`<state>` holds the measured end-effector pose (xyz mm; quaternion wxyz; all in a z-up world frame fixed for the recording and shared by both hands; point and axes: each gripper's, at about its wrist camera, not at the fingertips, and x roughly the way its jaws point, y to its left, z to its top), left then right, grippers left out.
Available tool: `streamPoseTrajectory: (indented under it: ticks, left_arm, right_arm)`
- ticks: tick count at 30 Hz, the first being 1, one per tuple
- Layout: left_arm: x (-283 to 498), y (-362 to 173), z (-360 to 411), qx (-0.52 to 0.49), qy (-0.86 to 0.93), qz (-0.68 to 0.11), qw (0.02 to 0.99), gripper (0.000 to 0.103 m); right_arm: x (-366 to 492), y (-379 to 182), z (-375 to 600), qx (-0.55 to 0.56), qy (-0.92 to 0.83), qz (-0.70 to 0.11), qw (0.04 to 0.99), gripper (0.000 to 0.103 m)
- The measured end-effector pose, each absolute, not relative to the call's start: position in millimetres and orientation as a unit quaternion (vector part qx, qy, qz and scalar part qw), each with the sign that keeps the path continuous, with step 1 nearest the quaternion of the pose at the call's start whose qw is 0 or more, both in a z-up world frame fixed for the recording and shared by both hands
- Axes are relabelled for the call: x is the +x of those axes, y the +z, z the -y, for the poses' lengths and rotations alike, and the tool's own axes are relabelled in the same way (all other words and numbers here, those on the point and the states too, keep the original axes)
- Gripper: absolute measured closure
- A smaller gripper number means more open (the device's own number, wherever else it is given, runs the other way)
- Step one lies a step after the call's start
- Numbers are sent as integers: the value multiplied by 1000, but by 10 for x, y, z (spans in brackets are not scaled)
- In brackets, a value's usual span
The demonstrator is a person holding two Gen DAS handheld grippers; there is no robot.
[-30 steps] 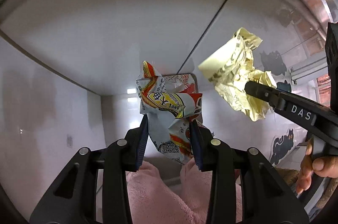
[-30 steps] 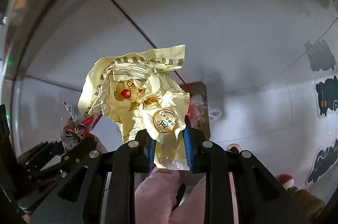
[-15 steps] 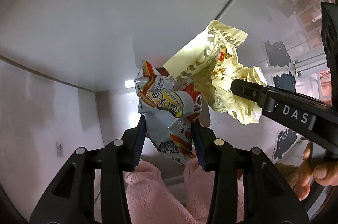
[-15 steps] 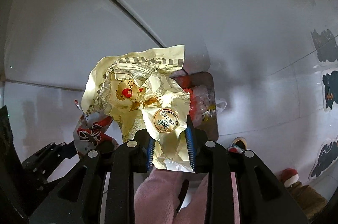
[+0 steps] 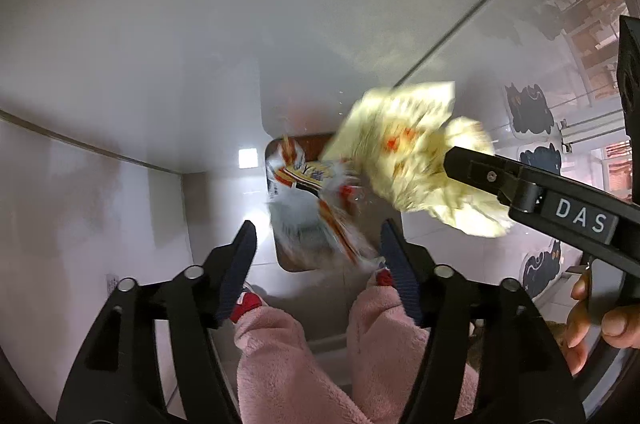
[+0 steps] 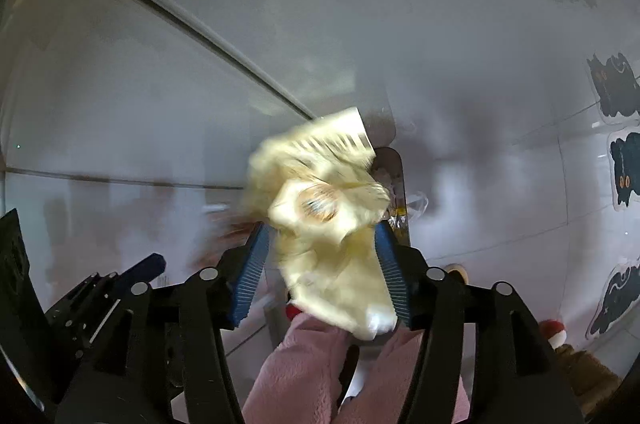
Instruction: Collect trash
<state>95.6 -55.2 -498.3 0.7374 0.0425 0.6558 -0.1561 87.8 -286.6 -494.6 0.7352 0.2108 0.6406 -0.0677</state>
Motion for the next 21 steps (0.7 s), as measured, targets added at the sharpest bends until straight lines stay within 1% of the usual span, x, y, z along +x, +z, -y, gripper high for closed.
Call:
streamPoseTrajectory:
  ticks: [2, 5, 7, 8, 9, 11, 12, 13, 17, 21]
  left_arm:
    - [978, -4958, 537, 41, -152, -655, 739, 34]
    - [1017, -4923, 506, 40, -148, -653, 741, 28]
    - [1021, -4880, 503, 41, -147, -651, 744, 24]
    - [1019, -4857, 519, 43, -146, -649, 746, 21]
    - [1037, -4835, 488, 43, -145, -648, 747, 19]
    - [1037, -4784, 450, 43, -143, -645, 749, 16]
    - [1034, -4745, 432, 42, -142, -644, 750, 15]
    - [1032, -4715, 426, 42, -143, -643, 751, 13]
    - [1046, -4514, 428, 44, -144, -634, 759, 9]
    - [1024, -4243, 373, 41, -144, -619, 771, 8]
  right_arm:
    - [886, -4944, 2841, 211, -69, -640, 736, 43]
    - [917, -4883, 2776, 209, -71, -639, 737, 41]
    - [934, -4872, 2715, 207, -75, -637, 739, 36]
    - [931, -4850, 2699, 205, -79, -635, 741, 22]
    - [931, -4826, 2687, 203, -83, -633, 743, 13]
    - [916, -4756, 2673, 198, -87, -628, 748, 12]
    - [913, -4736, 2672, 197, -87, -627, 748, 5]
    - [908, -4695, 2657, 194, -86, -626, 750, 3]
    - [879, -4528, 2660, 181, -83, -618, 761, 3]
    - [844, -4246, 2670, 172, -70, -601, 777, 3]
